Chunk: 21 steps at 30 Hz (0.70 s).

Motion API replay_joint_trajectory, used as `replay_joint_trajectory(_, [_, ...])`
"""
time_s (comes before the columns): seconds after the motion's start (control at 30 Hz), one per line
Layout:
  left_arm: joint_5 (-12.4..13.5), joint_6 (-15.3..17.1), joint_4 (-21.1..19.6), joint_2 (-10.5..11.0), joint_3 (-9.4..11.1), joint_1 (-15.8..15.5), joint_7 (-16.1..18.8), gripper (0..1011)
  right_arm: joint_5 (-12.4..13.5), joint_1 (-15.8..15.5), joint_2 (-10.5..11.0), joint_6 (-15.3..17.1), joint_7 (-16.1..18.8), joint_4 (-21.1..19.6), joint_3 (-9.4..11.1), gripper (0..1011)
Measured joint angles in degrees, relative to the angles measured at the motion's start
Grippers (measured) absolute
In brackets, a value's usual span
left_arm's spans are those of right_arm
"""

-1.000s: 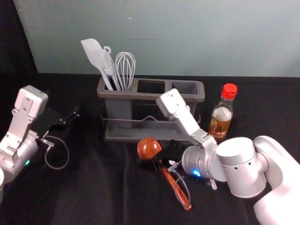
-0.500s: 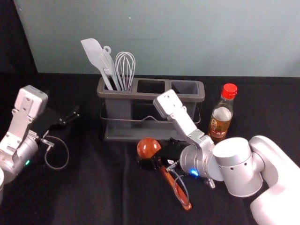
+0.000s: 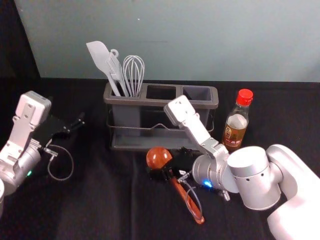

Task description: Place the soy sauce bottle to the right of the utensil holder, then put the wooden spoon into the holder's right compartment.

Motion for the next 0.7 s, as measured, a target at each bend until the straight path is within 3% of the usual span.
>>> replay_joint_trajectory(0.27, [0.0, 0.0, 0.0, 0.0, 0.0, 0.0, 0.0, 1005, 0.1, 0.0, 0.0, 0.1, -0.1, -0.1, 0.0, 835])
replay_joint_trajectory(0.7, [0.0, 0.0, 0.0, 0.0, 0.0, 0.0, 0.0, 1005, 0.2, 0.0, 0.0, 0.2, -0.1, -0.1, 0.0, 835])
